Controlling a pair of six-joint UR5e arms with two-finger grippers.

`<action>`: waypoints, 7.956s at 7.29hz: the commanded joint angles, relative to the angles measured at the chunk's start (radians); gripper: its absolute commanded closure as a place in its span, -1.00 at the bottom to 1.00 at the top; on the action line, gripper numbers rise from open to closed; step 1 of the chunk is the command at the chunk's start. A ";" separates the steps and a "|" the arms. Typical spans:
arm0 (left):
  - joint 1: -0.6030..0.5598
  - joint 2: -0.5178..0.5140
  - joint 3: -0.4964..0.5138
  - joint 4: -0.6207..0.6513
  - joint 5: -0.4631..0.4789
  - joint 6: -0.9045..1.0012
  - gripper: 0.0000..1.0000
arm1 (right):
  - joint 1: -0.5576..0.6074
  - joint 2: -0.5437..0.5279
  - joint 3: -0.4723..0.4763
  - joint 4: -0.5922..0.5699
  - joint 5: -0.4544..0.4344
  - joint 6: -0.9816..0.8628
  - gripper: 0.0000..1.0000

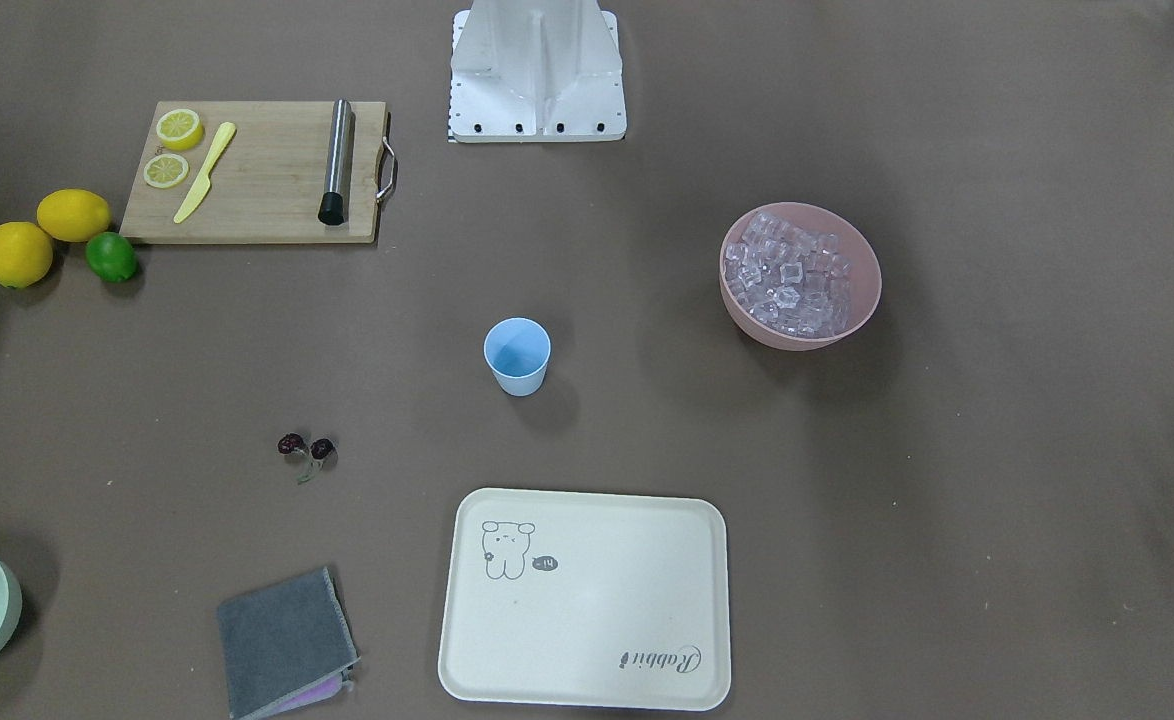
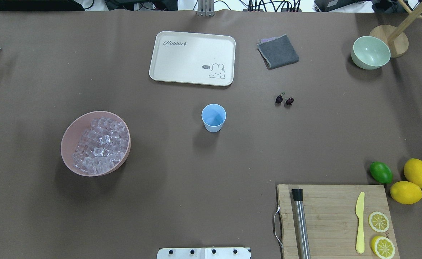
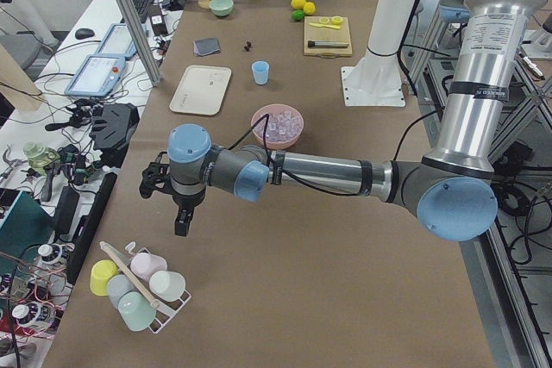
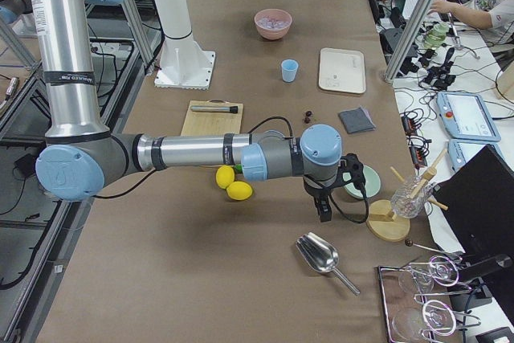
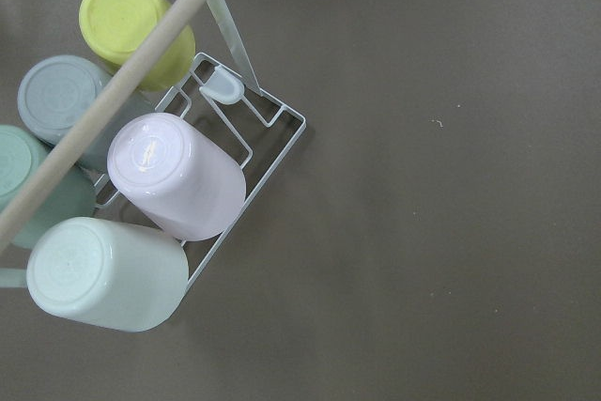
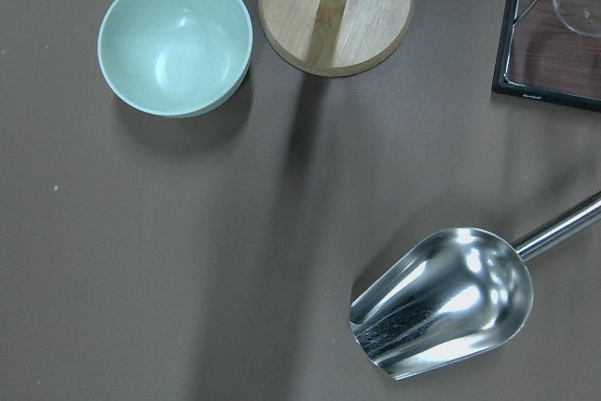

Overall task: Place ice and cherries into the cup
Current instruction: 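Move the left gripper over the pink bowl of ice cubes, then lower the left gripper into the ice and grasp an ice cube, then carry the ice cube with the left gripper over the light-blue cup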

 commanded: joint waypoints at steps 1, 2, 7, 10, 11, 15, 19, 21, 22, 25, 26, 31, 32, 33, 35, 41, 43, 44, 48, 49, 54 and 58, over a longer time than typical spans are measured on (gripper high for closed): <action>0.000 0.049 -0.012 -0.064 -0.002 0.023 -0.95 | 0.000 -0.004 0.000 0.000 0.003 0.000 -0.99; 0.005 0.052 -0.012 -0.077 0.000 0.017 -0.95 | 0.000 -0.008 0.003 0.000 0.003 0.000 -0.99; 0.361 0.092 -0.410 0.044 0.009 -0.327 -0.95 | -0.002 -0.011 0.008 -0.002 0.043 0.001 -0.99; 0.650 0.080 -0.563 0.042 0.166 -0.619 -0.95 | -0.002 -0.015 0.003 0.000 0.040 0.000 -0.99; 0.682 0.078 -0.580 0.044 0.175 -0.660 -0.95 | -0.002 -0.015 0.005 0.000 0.040 0.000 -0.99; 0.847 -0.082 -0.531 0.178 0.297 -0.803 -0.81 | -0.002 -0.027 0.006 0.000 0.039 0.000 -0.99; 0.853 -0.085 -0.480 0.217 0.357 -0.802 -0.62 | -0.002 -0.026 0.006 0.000 0.040 0.001 -0.99; 0.893 -0.092 -0.476 0.216 0.357 -0.825 -0.62 | -0.002 -0.026 0.006 0.000 0.040 0.000 -0.99; 0.907 -0.089 -0.468 0.214 0.357 -0.825 -0.63 | -0.003 -0.026 0.005 0.000 0.040 0.000 -0.99; 0.907 -0.081 -0.453 0.211 0.356 -0.817 -0.52 | -0.002 -0.029 0.000 0.002 0.037 -0.002 -0.99; 0.907 -0.081 -0.450 0.211 0.356 -0.816 -0.51 | -0.003 -0.029 0.001 0.002 0.037 0.000 -0.99; 0.908 -0.081 -0.419 0.210 0.354 -0.816 -0.29 | -0.003 -0.028 0.005 0.002 0.037 0.000 -0.99; 0.914 -0.071 -0.416 0.205 0.354 -0.819 -0.29 | -0.003 -0.029 0.000 0.002 0.039 0.000 -0.99; 0.922 -0.059 -0.430 0.182 0.353 -0.829 -0.29 | -0.003 -0.029 0.006 0.002 0.042 0.000 -0.99; 0.924 -0.063 -0.431 0.182 0.353 -0.832 -0.08 | -0.002 -0.037 0.008 0.002 0.039 0.000 -0.99; 0.930 -0.057 -0.428 0.183 0.359 -0.877 0.59 | -0.003 -0.047 0.017 0.002 0.039 0.001 -0.99; 0.875 -0.067 -0.475 0.206 0.353 -0.871 1.00 | -0.002 -0.046 0.021 0.002 0.042 0.001 -0.99; 0.824 -0.100 -0.492 0.258 0.348 -0.860 1.00 | -0.003 -0.046 0.021 0.002 0.040 0.001 -0.99; 0.743 -0.554 -0.348 0.478 0.276 -0.740 1.00 | -0.002 -0.043 0.024 0.002 0.042 0.001 -0.99; 0.749 -0.639 -0.250 0.443 0.277 -0.744 1.00 | -0.002 -0.043 0.034 0.002 0.042 0.001 -0.99; 0.957 -0.790 0.004 0.193 0.465 -0.851 1.00 | 0.017 -0.077 0.081 -0.009 -0.078 -0.002 -0.99; 1.008 -0.779 0.044 0.131 0.529 -0.832 1.00 | 0.070 -0.130 0.087 -0.003 -0.067 -0.002 -0.99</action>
